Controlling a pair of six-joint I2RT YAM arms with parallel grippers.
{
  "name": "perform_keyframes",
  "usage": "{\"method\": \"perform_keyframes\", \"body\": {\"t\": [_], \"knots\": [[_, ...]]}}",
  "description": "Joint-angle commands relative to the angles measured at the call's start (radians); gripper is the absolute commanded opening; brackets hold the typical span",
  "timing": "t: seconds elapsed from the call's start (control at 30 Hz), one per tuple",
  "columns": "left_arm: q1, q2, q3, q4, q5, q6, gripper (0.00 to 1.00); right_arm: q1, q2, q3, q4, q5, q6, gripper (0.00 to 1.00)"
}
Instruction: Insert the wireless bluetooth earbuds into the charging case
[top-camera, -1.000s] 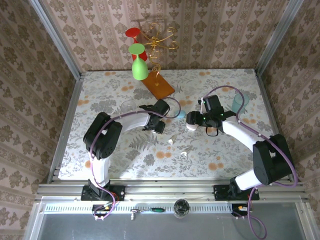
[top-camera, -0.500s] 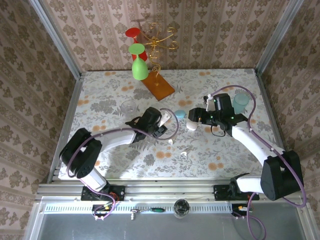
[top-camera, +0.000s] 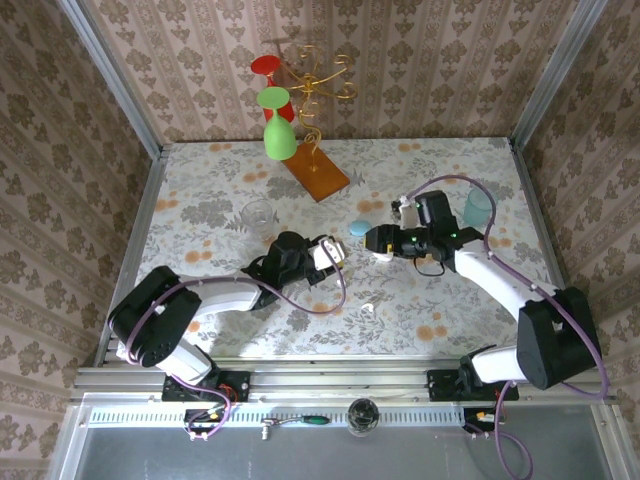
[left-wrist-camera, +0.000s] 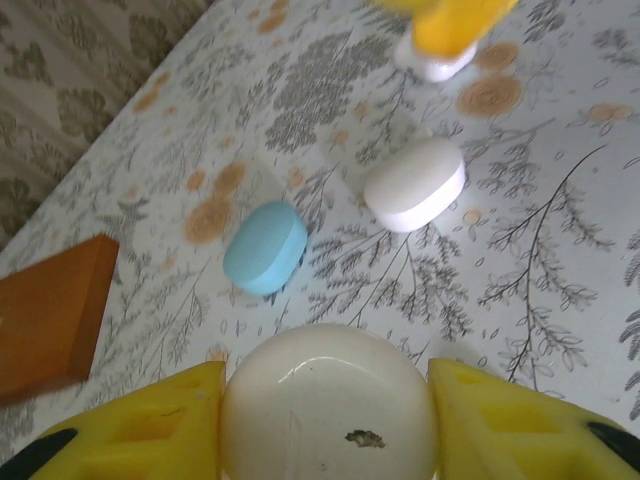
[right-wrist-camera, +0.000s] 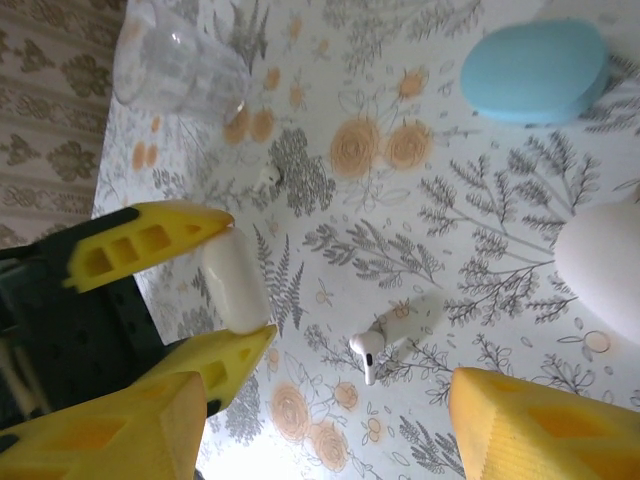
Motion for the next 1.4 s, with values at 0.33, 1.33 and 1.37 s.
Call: {"method": "perform_keyframes", "body": {"t": [0.33,1.33,1.37], "knots": [[-0.011,-0.006,-0.019,0.11,0.131,0.064,0.42,0.092,0.139,0.071,0.091,-0.069,0.04,0.63],[-0.024,0.018,0.054,0.044,0.095,0.063,0.44,0.111,0.237,0.111,0.063,-0.196,-0.087,0.38],[-0.025,0.022,0.056,0.044,0.097,0.064,0.44,0.11,0.236,0.112,0.057,-0.186,-0.089,0.36]]}}
